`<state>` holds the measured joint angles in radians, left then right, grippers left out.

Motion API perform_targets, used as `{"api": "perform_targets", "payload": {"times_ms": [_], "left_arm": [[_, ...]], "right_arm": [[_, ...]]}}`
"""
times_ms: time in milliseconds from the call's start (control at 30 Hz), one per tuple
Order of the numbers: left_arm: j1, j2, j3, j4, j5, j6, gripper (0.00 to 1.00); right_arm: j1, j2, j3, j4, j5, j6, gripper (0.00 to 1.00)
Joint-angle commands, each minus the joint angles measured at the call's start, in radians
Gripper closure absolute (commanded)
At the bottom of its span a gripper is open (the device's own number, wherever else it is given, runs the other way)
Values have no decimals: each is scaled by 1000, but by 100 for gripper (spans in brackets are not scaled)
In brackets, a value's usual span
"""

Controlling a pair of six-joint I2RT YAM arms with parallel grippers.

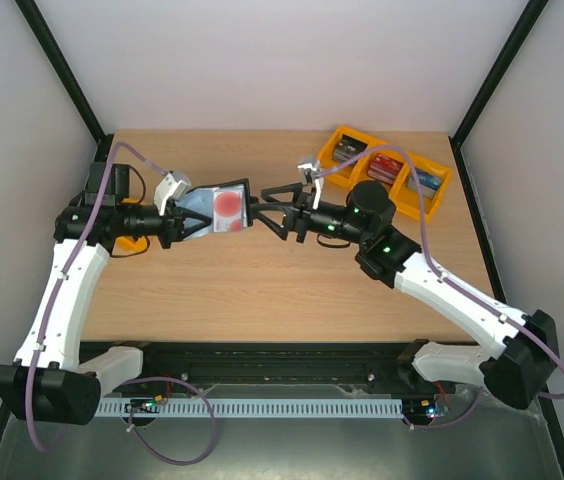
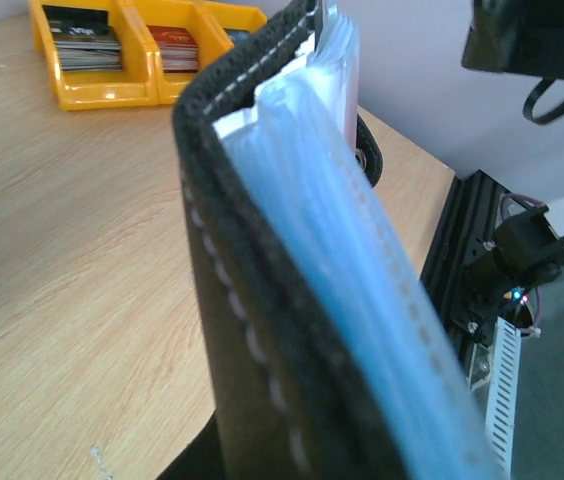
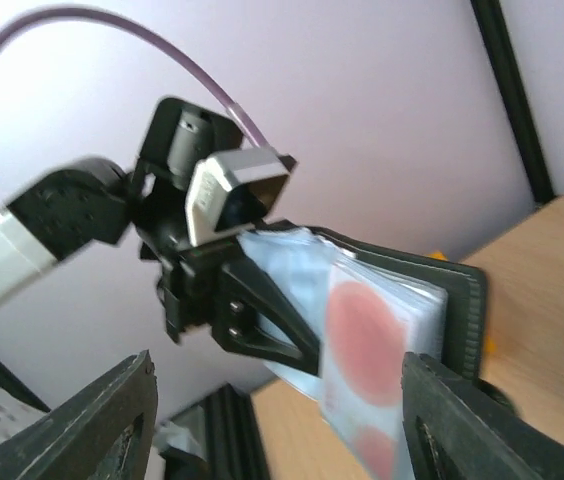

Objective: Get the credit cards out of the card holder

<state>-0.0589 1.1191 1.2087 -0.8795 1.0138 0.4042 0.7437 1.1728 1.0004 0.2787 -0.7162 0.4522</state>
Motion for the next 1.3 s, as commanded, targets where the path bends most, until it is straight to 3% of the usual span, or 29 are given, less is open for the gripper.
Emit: {"api": "perform_targets", "payload": {"times_ms": [0,167,400,533,967,1267], "left_arm": [[-4,-8,-8,87,-14,-86,98],[-4,-6,-7,91,-9,-91,98],[-4,4,-6,94,6,-93,98],[-4,3,-6,94,6,-92,98],[-4,-2,-15,82,12,-74,98],[-4,1,-17,95,-2,-85,98]], "right_arm": [[28,81,-19,302,45,292,34],[32,157,7,366,93,380,36],[37,187,17,311,94,341,43],[36,209,32,308,66,341,47],[51,260,63,311,20,329,48],[105,266,92,309,-94,258,52]]}}
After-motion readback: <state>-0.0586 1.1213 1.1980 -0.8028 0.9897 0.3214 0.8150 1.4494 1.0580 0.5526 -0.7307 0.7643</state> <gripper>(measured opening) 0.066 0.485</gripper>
